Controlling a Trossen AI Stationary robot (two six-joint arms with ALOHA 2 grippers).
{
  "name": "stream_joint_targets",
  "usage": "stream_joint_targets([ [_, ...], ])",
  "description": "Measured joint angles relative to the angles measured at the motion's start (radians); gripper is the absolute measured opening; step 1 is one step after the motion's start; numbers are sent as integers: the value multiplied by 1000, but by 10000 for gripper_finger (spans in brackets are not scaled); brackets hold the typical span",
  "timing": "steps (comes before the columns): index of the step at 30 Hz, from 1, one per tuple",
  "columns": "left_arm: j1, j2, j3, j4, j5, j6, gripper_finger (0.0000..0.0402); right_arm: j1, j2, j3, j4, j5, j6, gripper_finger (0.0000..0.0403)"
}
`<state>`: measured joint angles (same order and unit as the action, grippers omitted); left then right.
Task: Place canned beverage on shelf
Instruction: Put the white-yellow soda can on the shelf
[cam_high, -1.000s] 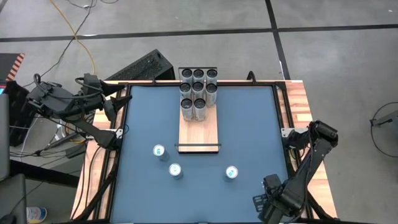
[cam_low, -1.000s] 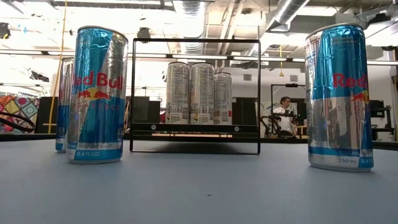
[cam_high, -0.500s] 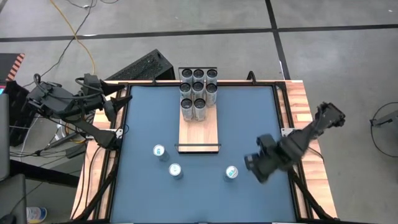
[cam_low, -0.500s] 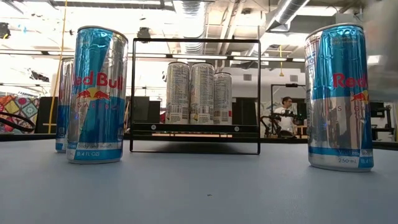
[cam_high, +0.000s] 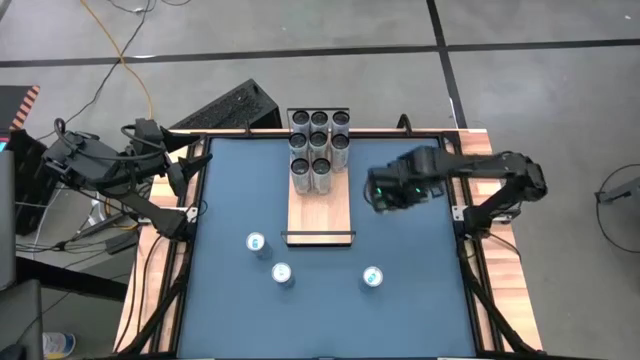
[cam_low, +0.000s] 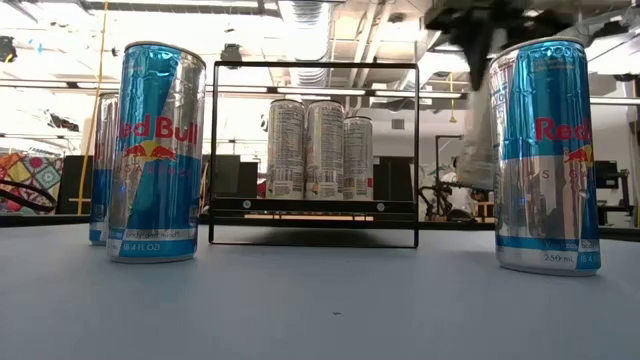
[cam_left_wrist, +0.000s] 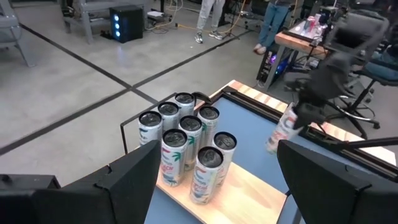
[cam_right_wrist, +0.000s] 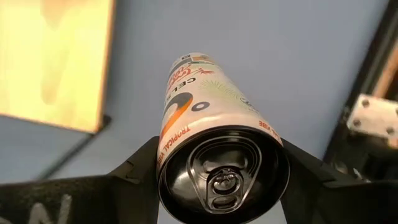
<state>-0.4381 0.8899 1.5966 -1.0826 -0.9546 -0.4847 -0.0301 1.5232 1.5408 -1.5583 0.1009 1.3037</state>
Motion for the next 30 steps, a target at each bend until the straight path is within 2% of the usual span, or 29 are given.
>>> stream_joint_targets([
  [7,0,0,0,0,1,41,309,-140,146,177,3,7,-199,225],
  [18,0,-1,0,0,2,65,309,-218,436,599,-10,48,-400,225],
  [30,0,0,0,4,-23,-23,309,-276,479,629,-15,21,-485,225],
])
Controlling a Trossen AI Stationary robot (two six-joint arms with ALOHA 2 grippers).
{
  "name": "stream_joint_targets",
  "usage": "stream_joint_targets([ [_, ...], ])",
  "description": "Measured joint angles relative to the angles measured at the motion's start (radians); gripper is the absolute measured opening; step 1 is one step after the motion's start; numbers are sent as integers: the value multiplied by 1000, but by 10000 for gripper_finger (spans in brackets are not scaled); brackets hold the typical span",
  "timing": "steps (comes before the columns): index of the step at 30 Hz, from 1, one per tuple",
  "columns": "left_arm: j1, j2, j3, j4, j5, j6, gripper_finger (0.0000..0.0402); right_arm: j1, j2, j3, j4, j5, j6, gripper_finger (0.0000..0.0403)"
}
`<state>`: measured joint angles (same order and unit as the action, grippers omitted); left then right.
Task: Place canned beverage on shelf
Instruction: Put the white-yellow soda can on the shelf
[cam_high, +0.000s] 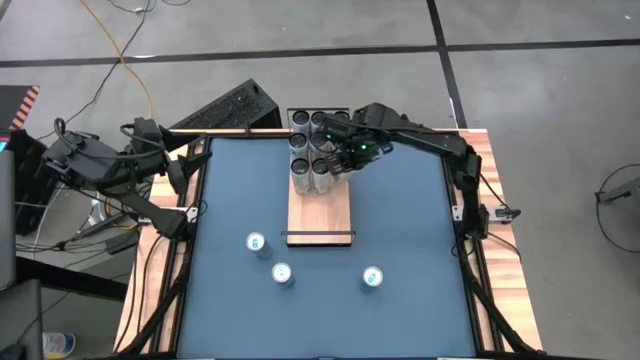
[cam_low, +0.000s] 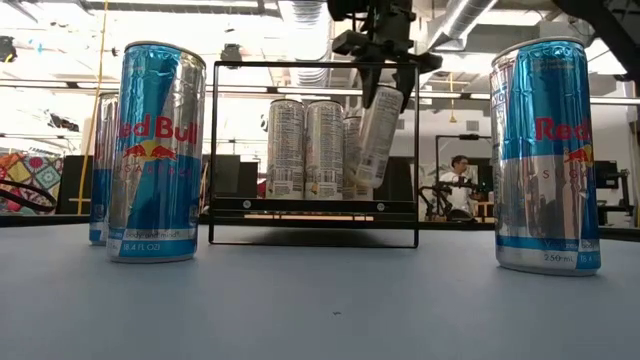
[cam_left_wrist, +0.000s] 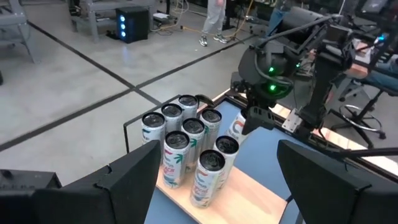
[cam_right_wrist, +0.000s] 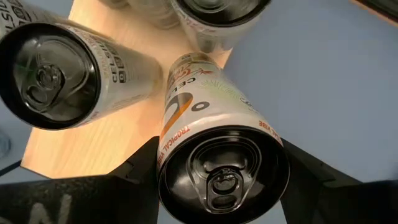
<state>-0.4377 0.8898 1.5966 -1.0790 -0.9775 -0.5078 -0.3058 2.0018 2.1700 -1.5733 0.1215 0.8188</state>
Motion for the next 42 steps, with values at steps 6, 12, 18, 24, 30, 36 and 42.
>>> stream_joint_targets([
  [6,0,0,0,0,-35,-10,309,-3,0,0,2,-38,-23,225],
  [12,0,0,0,0,-60,-12,309,-1,0,0,3,-81,-13,225],
  [18,0,0,0,0,-82,-12,309,18,0,0,1,-103,-38,225],
  [24,0,0,0,0,-86,-12,309,17,0,0,3,-164,-88,225],
  [30,0,0,0,0,-93,-29,309,18,-1,0,2,-108,-138,225],
  [36,0,0,0,0,-95,-43,309,-1,-60,-30,10,-124,-206,225],
  [42,0,0,0,0,-95,-58,309,15,-237,-310,5,-114,-198,225],
])
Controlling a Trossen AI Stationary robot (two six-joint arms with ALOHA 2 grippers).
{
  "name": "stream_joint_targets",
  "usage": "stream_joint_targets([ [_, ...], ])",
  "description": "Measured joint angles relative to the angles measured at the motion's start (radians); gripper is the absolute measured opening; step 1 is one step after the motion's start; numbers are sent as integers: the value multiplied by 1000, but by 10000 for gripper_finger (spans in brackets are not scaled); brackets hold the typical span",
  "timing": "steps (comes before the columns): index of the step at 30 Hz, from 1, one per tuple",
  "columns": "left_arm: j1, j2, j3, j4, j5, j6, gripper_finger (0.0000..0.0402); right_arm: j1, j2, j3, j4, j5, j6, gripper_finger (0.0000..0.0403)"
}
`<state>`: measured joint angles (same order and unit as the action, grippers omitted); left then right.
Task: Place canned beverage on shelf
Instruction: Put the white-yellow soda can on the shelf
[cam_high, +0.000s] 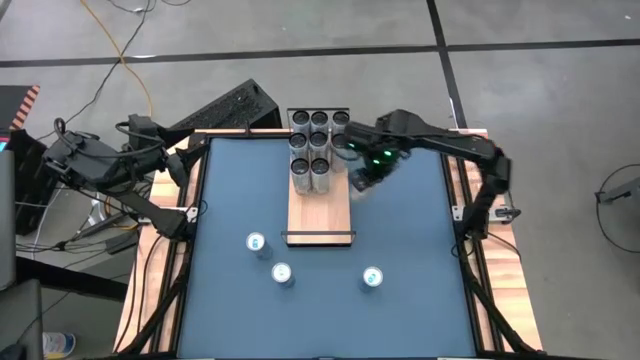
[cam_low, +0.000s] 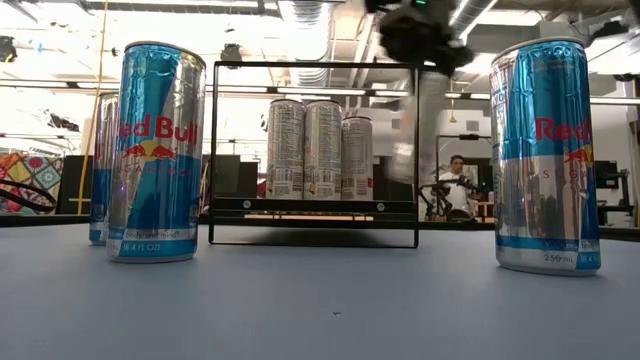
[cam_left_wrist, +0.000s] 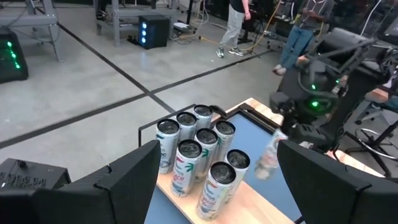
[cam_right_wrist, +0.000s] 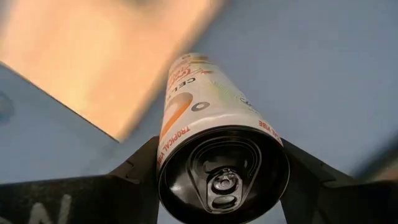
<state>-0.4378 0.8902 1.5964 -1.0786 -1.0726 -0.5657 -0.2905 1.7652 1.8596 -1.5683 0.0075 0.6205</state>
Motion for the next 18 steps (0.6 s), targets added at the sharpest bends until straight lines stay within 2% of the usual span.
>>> stream_joint_targets([
  [4,0,0,0,0,-14,0,309,3,-131,-198,-15,-7,85,225],
  [7,0,0,0,0,-40,0,309,3,-170,-241,-4,-9,139,225],
  [12,0,0,0,0,-62,0,309,3,-152,-215,-2,-10,162,225],
  [18,0,0,0,0,-61,0,309,-1,-26,-84,-1,-9,78,225],
])
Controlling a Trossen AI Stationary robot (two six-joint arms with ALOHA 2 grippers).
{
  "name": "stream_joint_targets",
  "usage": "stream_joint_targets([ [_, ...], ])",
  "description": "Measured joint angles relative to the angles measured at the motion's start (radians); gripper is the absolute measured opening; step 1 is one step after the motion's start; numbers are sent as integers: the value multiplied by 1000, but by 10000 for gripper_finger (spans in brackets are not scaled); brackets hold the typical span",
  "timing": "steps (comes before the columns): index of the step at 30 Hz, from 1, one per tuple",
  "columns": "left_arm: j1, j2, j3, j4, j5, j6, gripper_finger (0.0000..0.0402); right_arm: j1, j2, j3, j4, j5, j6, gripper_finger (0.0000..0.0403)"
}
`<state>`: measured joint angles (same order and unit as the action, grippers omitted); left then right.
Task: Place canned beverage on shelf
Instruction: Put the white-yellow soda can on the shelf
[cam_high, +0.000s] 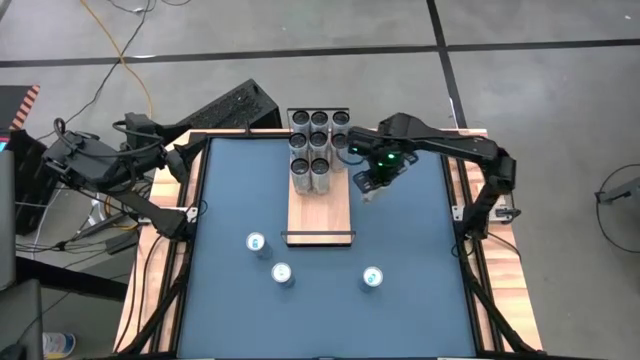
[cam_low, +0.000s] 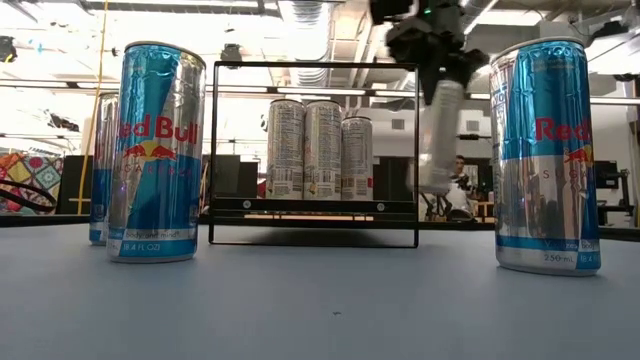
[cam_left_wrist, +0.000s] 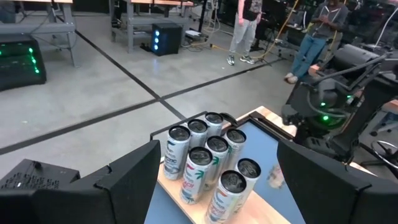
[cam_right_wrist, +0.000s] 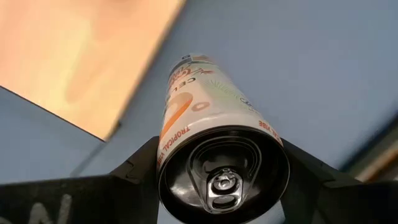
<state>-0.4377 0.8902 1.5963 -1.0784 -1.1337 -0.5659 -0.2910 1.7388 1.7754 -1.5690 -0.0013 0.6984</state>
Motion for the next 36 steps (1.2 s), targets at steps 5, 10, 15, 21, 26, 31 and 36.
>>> stream_joint_targets([
  [5,0,0,0,0,0,0,309,-13,96,161,0,14,-75,225],
  [10,0,0,0,0,1,0,309,-44,132,236,0,57,-99,225],
  [15,0,0,0,0,1,-5,309,-60,146,228,-8,60,-102,225],
  [21,0,0,0,0,1,-6,309,-42,178,231,-3,53,-112,225],
  [26,0,0,0,-1,1,-18,309,-31,231,250,1,84,-136,225],
  [31,0,0,0,-1,1,-19,309,-23,250,296,0,84,-159,225],
  [36,0,0,0,-1,-1,-19,309,-35,239,315,-2,102,-150,225],
])
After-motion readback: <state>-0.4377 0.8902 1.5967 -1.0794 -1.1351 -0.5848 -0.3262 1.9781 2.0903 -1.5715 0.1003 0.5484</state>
